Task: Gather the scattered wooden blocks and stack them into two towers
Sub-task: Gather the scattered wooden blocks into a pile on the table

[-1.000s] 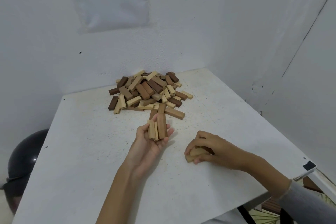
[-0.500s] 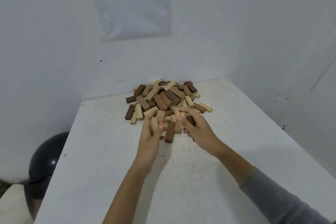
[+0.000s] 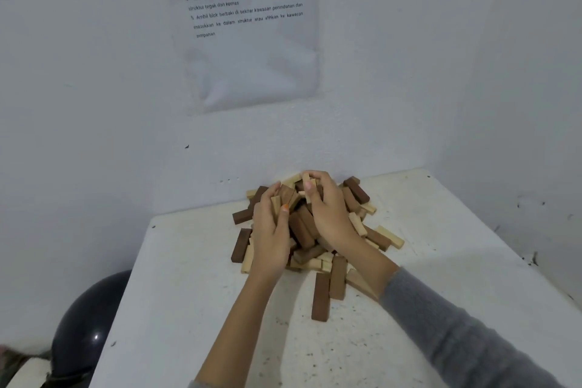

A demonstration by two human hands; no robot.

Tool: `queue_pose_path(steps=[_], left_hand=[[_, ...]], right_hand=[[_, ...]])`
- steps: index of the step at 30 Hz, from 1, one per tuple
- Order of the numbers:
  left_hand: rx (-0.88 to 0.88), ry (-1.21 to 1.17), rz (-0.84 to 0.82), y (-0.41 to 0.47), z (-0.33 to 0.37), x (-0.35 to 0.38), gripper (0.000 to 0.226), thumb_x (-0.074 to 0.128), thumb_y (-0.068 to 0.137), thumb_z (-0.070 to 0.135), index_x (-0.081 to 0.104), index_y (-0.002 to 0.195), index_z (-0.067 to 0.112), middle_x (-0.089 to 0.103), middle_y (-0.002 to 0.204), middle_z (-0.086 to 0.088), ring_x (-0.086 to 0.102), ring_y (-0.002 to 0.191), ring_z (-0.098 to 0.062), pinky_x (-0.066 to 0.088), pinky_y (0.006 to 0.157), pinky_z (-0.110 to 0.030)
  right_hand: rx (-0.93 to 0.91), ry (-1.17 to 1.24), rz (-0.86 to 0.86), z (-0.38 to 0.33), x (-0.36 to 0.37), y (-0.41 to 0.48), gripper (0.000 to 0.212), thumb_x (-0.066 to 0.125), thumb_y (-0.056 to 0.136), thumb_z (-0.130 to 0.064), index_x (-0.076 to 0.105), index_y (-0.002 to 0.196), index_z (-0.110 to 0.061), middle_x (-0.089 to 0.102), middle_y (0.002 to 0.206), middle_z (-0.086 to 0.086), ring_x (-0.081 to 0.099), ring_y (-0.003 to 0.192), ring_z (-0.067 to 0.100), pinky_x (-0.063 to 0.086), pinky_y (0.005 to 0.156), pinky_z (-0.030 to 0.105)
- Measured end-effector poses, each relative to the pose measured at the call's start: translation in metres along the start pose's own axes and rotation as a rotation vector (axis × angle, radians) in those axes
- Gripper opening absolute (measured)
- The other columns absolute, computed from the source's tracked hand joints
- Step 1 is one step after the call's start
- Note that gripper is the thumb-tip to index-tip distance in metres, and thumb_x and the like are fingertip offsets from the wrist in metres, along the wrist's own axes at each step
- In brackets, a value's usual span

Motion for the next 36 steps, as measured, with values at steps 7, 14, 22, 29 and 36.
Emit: queue_pose_path(steps=[7,14,22,29,36], left_hand=[[0.101,0.174,0.038,0.027,-0.013,0.019,0.041,0.039,0.100,0.029,0.038,0.141,0.029,0.048,0.124,0.009,0.037,0.111,0.014,0.033,0.097,-0.023],[-0.070,-0.116,-0.110,0.020,-0.001,0.019,0.050,0.046,0.097,0.039,0.025,0.142,0.044,0.032,0.149,0.015,0.026,0.141,0.000,0.021,0.120,-0.037],[-0.161,0.120,-0.125,-0.004,-0.033,-0.072,0.108,0.074,0.058,0.070,0.010,0.145,0.057,0.008,0.152,0.030,-0.001,0.145,0.002,0.010,0.120,-0.041],[-0.091,0.560,-0.481,-0.002,-0.076,-0.088,0.152,0.077,0.035,0.081,-0.027,0.141,0.051,-0.026,0.158,-0.003,-0.032,0.141,-0.014,-0.015,0.118,-0.044],[-0.043,0.601,-0.535,0.023,-0.077,-0.069,0.153,0.080,0.038,0.077,-0.026,0.144,0.047,-0.024,0.159,-0.007,-0.030,0.142,-0.018,-0.017,0.115,-0.042]], right_hand=[[-0.033,-0.075,0.080,0.011,0.006,0.015,0.024,0.045,0.101,-0.020,0.057,0.121,-0.021,0.057,0.108,0.003,0.048,0.112,0.023,0.038,0.100,0.047],[-0.003,0.044,0.025,0.001,-0.006,0.014,0.036,0.043,0.101,-0.016,0.050,0.135,-0.028,0.051,0.120,-0.009,0.045,0.123,0.011,0.035,0.110,0.040],[-0.354,-0.514,-0.272,-0.002,-0.036,-0.059,0.090,0.056,0.081,-0.067,0.014,0.153,-0.035,0.004,0.161,-0.011,-0.008,0.149,0.015,-0.006,0.119,0.050],[-0.374,-0.934,-0.269,0.029,-0.020,-0.100,0.105,0.041,0.072,-0.088,0.009,0.154,-0.030,-0.005,0.162,0.009,-0.013,0.145,0.045,-0.005,0.108,0.070],[-0.222,-1.029,-0.181,0.035,-0.012,-0.093,0.097,0.034,0.073,-0.090,0.008,0.152,-0.041,-0.004,0.162,0.010,-0.010,0.144,0.048,0.007,0.104,0.075]])
Point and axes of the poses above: each hand's wrist, its own y-axis towards the middle knuckle, its own x-axis out of the palm, z = x × y, the point moved 4 cm from there along y, towards the middle knuckle
